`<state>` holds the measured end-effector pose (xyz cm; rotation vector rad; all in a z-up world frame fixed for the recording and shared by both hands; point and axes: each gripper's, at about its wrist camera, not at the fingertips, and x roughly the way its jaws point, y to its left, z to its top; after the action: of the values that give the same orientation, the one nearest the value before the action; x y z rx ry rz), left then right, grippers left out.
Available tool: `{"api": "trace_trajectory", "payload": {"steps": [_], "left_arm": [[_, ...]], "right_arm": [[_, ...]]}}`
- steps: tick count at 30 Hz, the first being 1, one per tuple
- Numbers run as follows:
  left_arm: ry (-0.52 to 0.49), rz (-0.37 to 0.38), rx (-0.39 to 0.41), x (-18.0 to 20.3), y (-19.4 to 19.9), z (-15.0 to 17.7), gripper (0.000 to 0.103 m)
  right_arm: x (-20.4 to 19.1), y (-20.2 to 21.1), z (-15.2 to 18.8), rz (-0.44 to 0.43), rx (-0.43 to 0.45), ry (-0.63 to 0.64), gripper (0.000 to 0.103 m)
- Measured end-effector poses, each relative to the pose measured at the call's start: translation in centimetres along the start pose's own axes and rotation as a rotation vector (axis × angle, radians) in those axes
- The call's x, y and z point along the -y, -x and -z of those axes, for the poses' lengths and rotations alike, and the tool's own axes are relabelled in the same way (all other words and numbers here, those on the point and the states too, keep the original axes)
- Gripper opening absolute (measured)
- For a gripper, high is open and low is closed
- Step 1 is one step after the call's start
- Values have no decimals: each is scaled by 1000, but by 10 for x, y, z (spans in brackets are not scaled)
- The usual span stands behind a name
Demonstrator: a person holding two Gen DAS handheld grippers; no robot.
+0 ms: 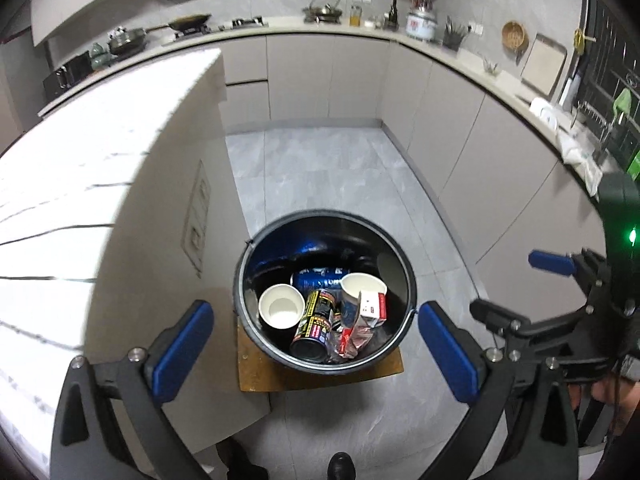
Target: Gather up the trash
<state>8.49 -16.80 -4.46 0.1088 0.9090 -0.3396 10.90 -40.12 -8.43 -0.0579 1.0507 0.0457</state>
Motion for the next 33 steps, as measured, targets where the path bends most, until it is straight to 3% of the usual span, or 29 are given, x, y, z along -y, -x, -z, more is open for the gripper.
{"api": "trace_trajectory", "payload": {"steps": [10, 18, 33], "left_arm": [[24, -33, 100, -29, 94, 17, 103], [31, -57, 152, -53, 140, 33, 103], [71, -41, 205, -80, 164, 49, 103]], "right_arm": [[-32, 101, 16, -3, 68, -35, 103], [-74, 171, 19, 13, 170, -64, 103], [-118, 204, 27, 34, 242, -73, 103]]}}
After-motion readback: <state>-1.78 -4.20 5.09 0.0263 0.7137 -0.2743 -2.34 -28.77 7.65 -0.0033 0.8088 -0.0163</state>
